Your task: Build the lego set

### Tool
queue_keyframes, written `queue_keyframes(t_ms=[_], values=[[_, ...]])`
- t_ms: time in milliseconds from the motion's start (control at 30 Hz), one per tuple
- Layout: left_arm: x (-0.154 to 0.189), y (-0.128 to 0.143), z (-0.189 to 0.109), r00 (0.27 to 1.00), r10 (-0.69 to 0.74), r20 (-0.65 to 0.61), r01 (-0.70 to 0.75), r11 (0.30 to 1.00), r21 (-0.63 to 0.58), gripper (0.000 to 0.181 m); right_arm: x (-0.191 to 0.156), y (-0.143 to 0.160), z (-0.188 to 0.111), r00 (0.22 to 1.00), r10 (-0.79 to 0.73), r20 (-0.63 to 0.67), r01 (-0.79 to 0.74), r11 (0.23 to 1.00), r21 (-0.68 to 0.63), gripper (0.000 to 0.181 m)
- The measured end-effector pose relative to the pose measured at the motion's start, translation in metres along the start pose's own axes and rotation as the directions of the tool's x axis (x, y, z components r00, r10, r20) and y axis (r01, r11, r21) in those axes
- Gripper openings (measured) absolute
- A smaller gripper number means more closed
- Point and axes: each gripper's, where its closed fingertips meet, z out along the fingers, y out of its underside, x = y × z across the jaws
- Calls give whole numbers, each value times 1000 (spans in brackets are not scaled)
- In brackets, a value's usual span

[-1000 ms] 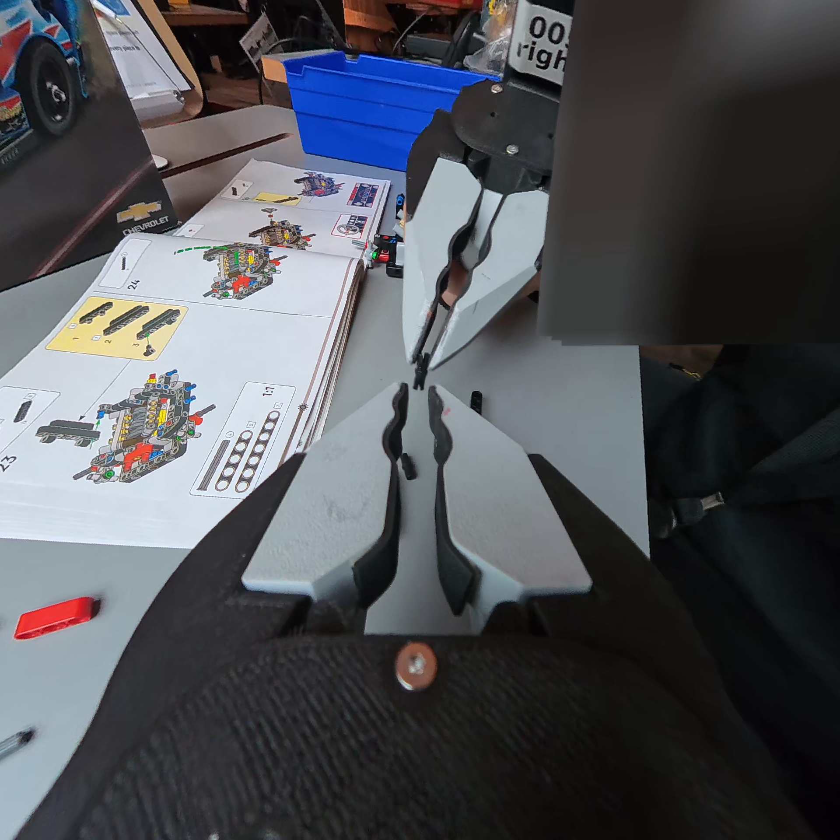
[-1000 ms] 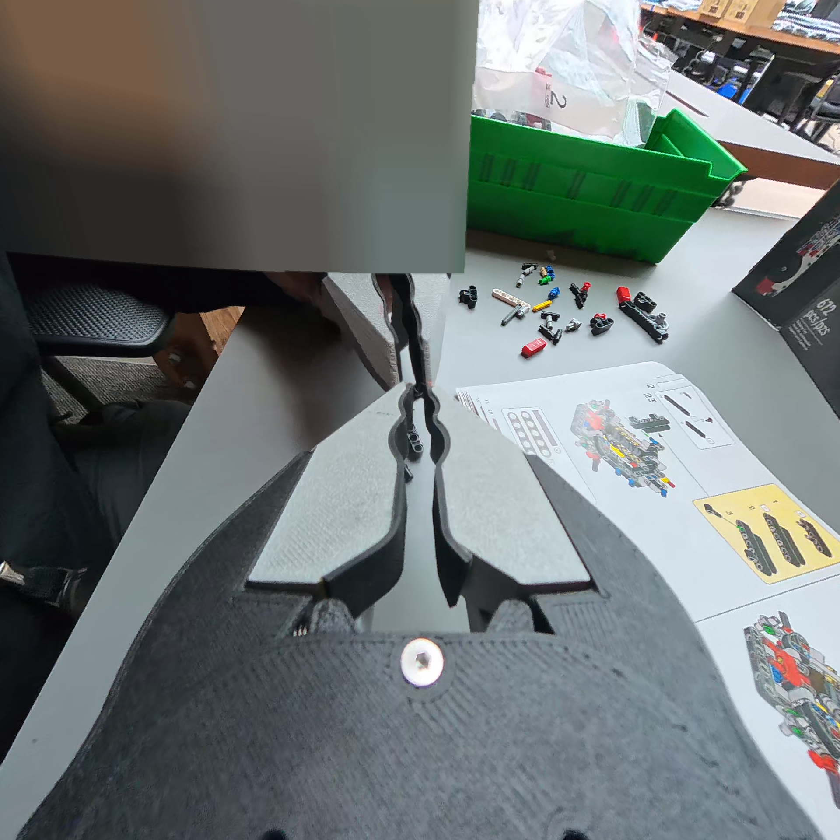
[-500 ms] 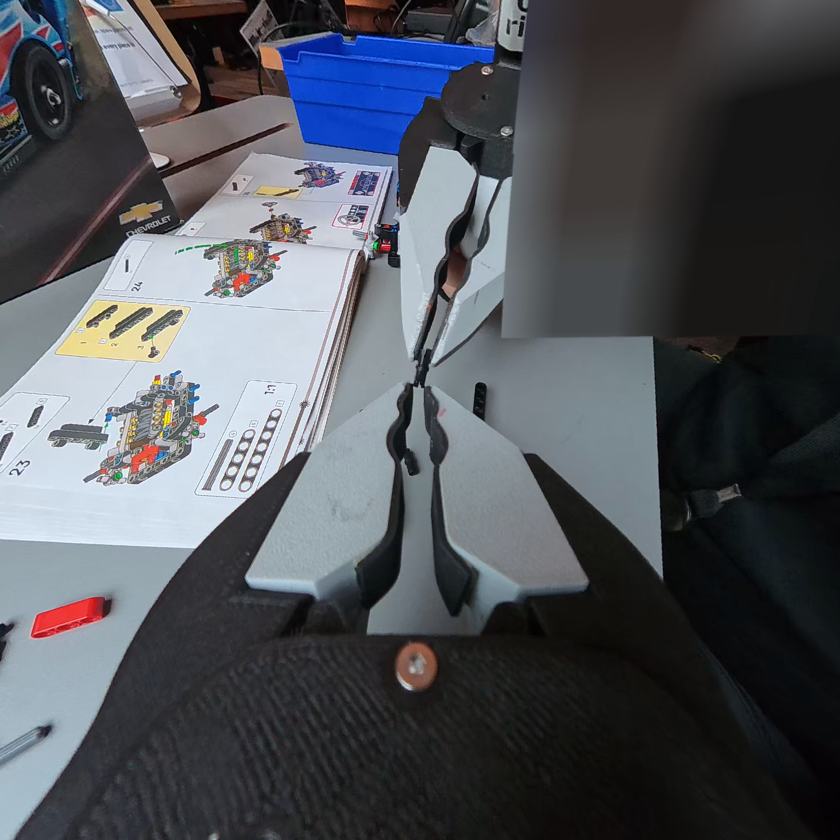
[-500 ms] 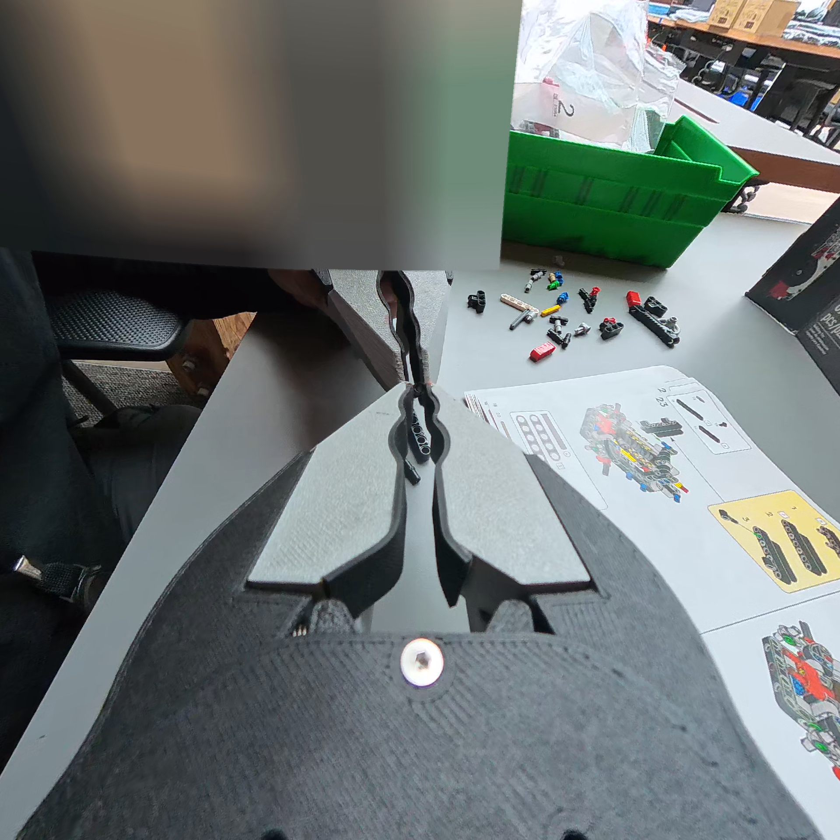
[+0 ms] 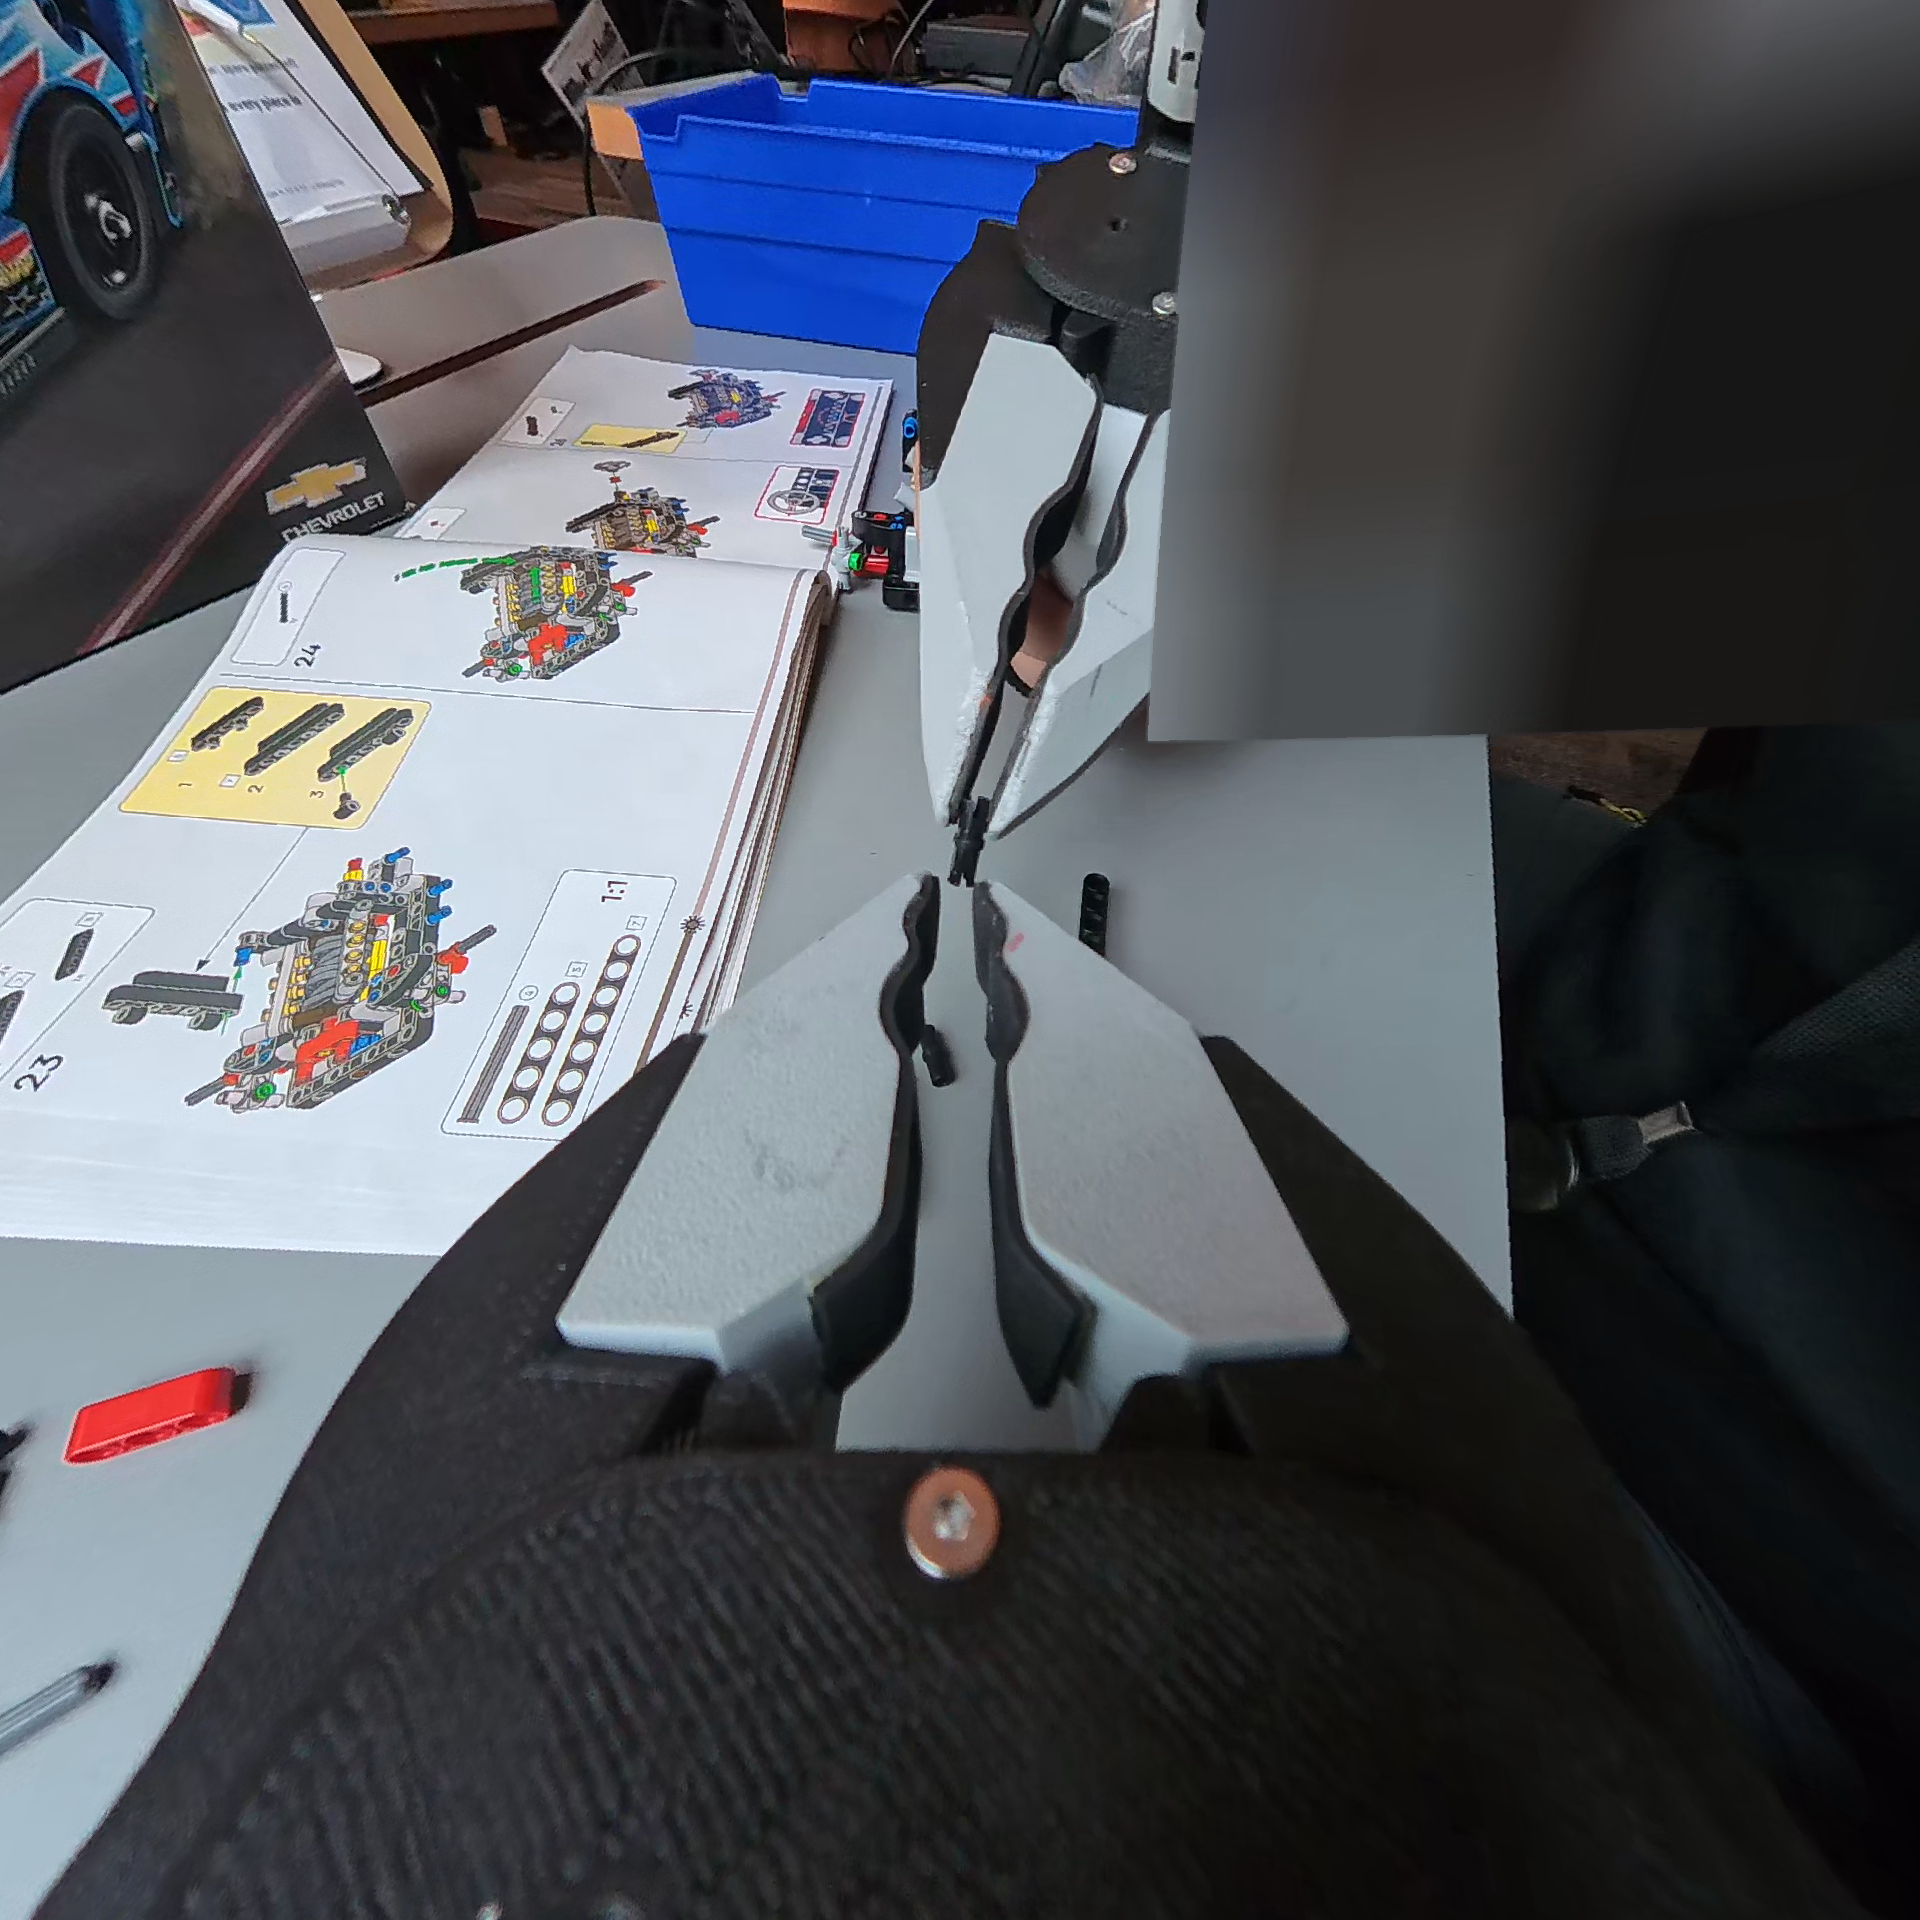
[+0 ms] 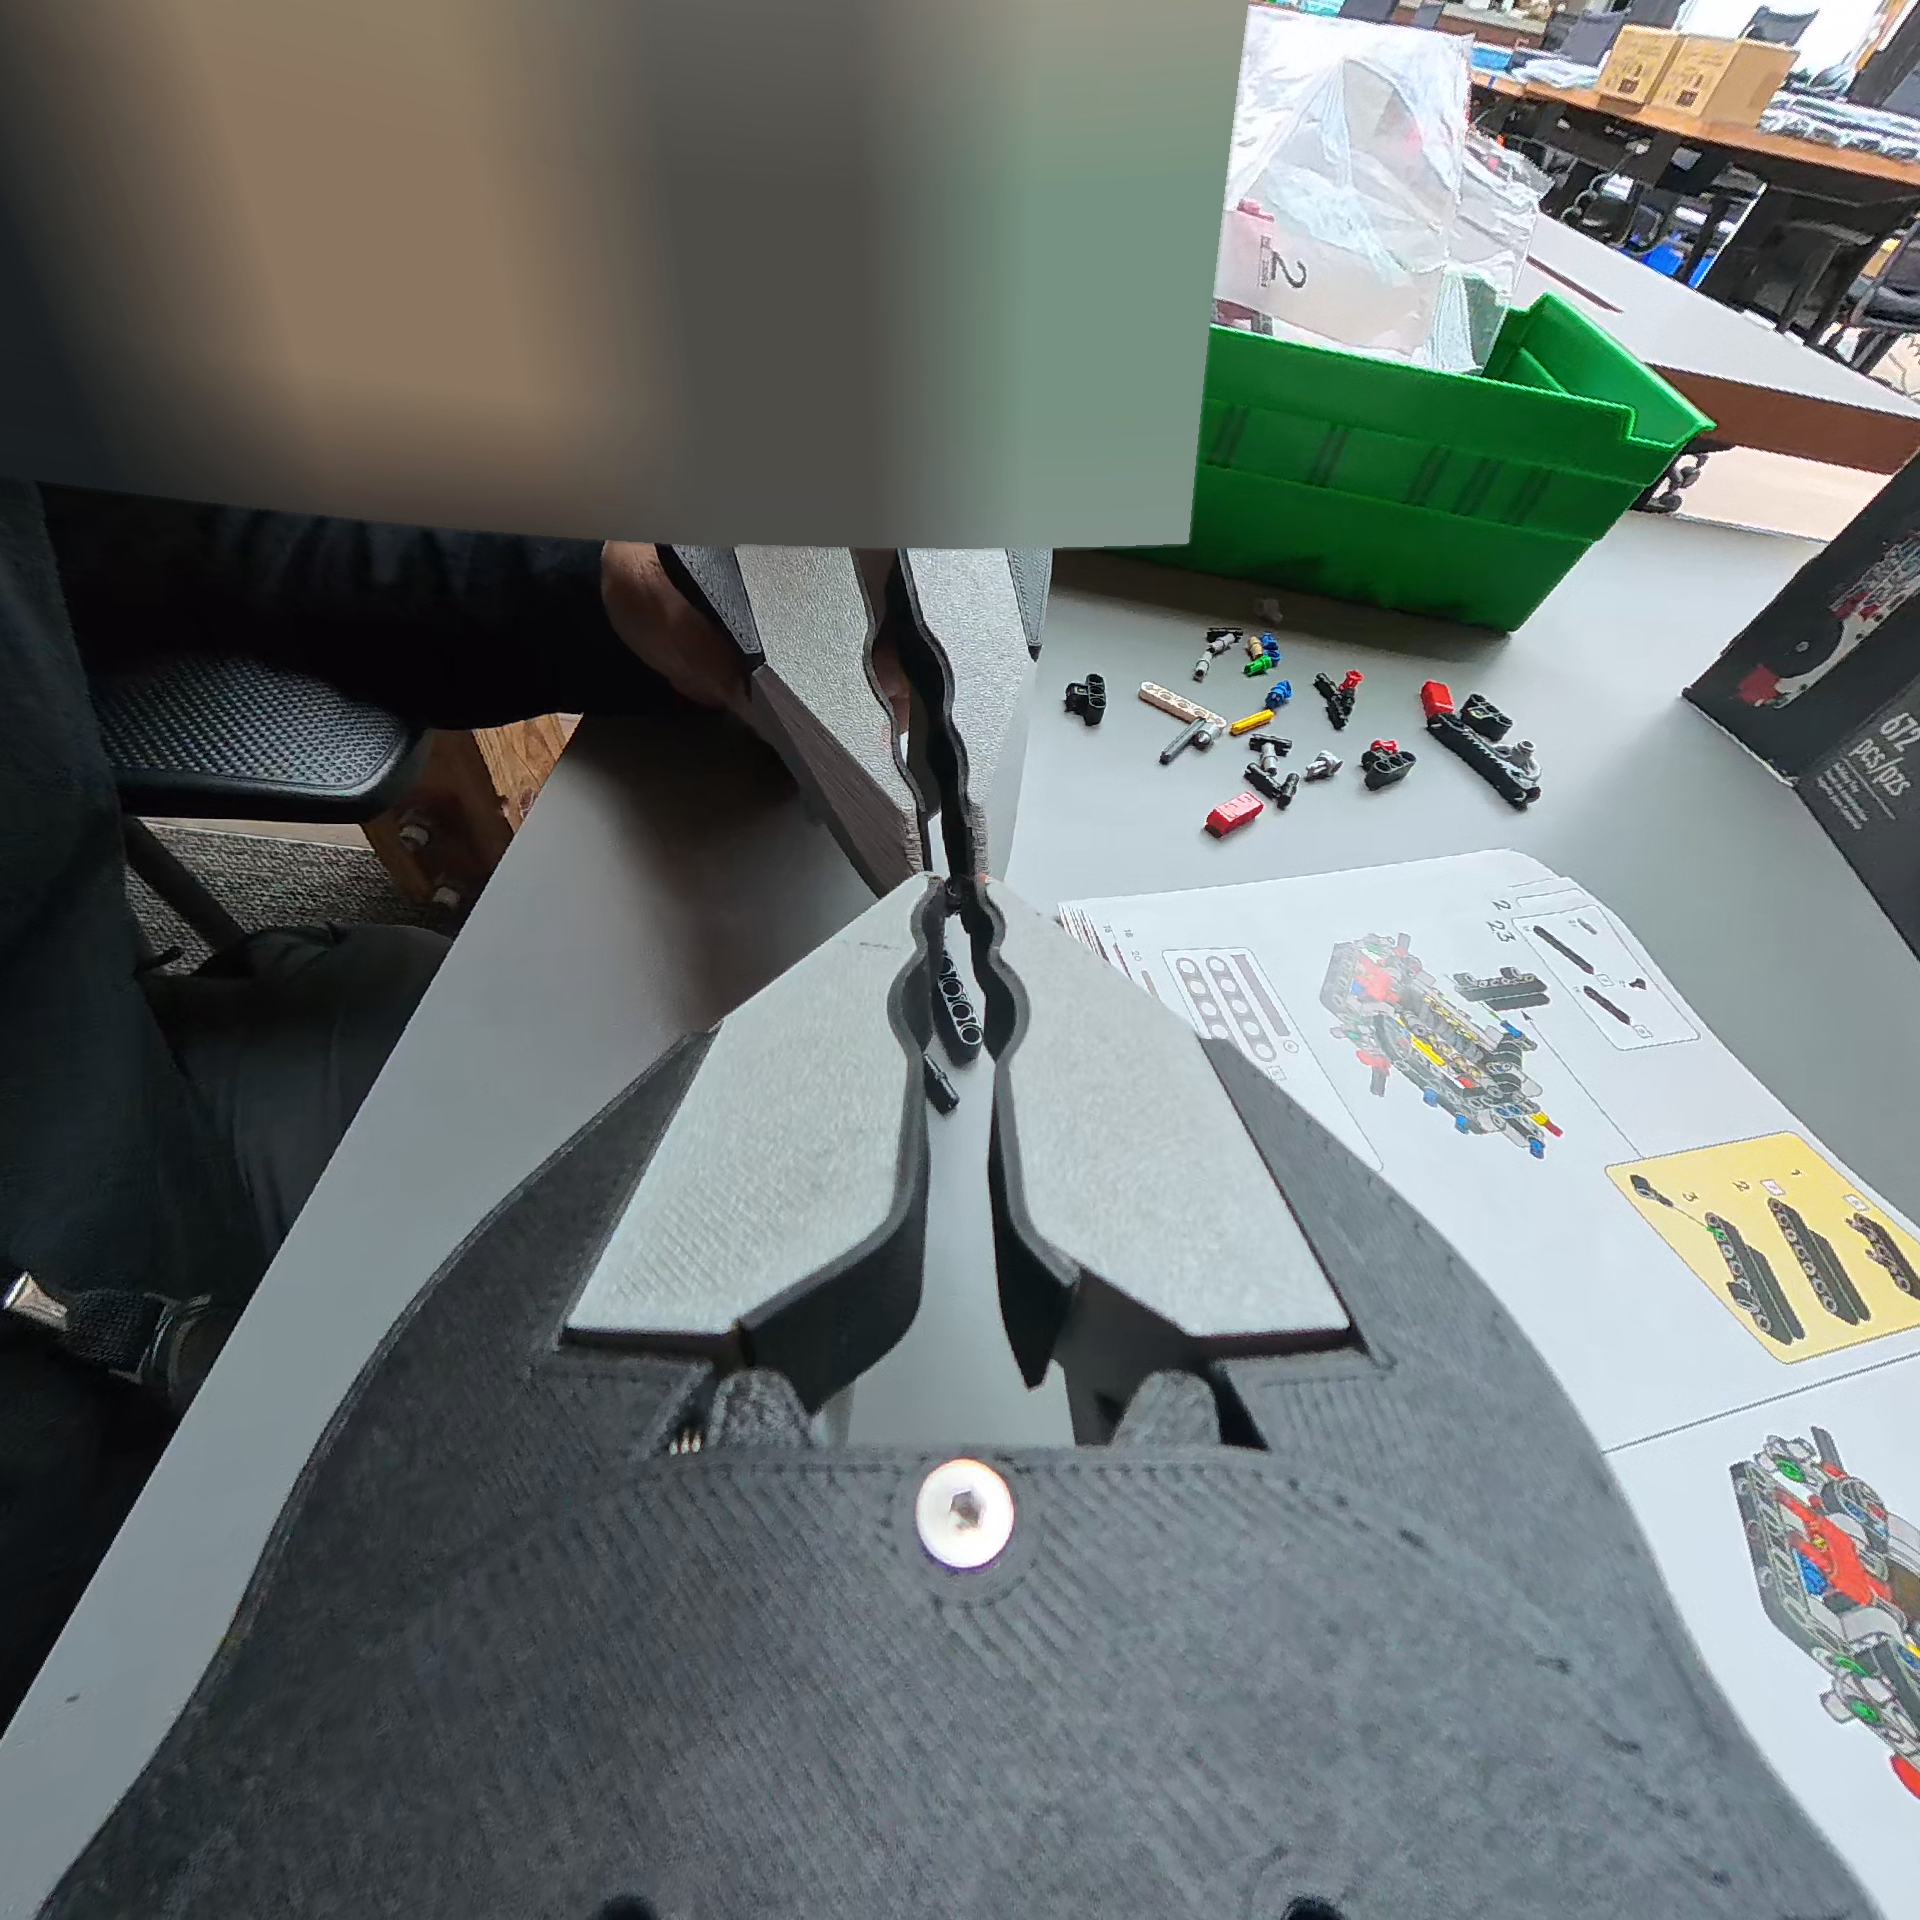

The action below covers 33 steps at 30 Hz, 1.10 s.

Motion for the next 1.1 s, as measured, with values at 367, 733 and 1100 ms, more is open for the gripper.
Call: queue_keyframes(t_ms=[367, 733, 1100], values=[[1, 0, 0, 1000, 7, 3, -7, 1000, 1, 1, 0, 2, 1, 1000, -2, 3, 2, 1000, -10, 0], [5, 1, 1, 1000, 17, -25, -17, 1000, -14, 1, -6, 5, 2, 999, -25, 32, 26, 999, -31, 1], [-15, 26, -18, 997, -70, 27, 73, 989, -131, 19, 7, 28, 7, 999, 43, 1, -42, 988, -149, 1]])
